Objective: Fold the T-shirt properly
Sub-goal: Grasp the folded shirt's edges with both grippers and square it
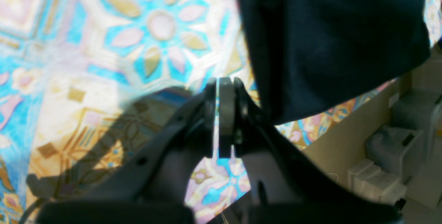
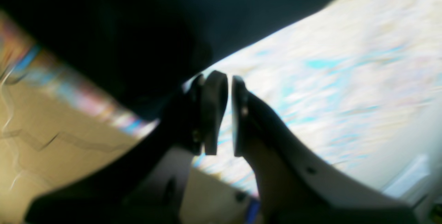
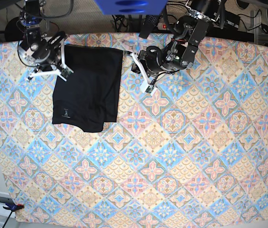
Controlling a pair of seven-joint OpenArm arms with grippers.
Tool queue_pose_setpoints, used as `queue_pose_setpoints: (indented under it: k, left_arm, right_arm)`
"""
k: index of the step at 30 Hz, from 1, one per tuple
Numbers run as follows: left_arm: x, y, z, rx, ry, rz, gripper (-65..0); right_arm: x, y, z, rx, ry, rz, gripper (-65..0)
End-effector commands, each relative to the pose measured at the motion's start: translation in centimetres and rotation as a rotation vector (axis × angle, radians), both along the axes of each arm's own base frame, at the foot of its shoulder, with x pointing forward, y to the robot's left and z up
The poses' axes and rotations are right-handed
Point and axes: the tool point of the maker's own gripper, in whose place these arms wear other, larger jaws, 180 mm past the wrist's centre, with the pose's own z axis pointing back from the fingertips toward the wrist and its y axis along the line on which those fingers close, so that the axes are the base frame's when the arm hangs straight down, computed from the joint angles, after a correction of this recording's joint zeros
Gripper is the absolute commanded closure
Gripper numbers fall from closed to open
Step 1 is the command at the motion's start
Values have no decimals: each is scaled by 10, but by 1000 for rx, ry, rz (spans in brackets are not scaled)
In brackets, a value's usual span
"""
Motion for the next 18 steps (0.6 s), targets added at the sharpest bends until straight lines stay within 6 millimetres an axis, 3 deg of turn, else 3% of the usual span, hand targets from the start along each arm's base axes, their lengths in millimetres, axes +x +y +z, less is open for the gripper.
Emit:
queue_pose_setpoints:
  k: [1, 5, 8, 14, 17, 18]
  left_arm:
    - [6, -7, 10, -26, -33, -8, -5]
    - [-3, -11, 7, -14, -21, -50, -6]
    - [-6, -13, 6, -11, -12, -68, -6]
    - [0, -17, -6, -2, 21, -61, -7]
    - [7, -25, -12, -6, 41, -56, -7]
    - [9, -29, -12, -11, 44, -55, -7]
  right_arm:
    - [0, -3, 5, -7, -13, 6, -58]
    - [-29, -3, -4, -8, 51, 8, -58]
    - [-38, -10, -5, -31, 78, 31, -59]
    - [-47, 27, -15, 25, 118, 139, -59]
    - [-53, 30, -23, 31, 146, 146, -59]
    - [-44, 29, -23, 28, 132, 143, -59]
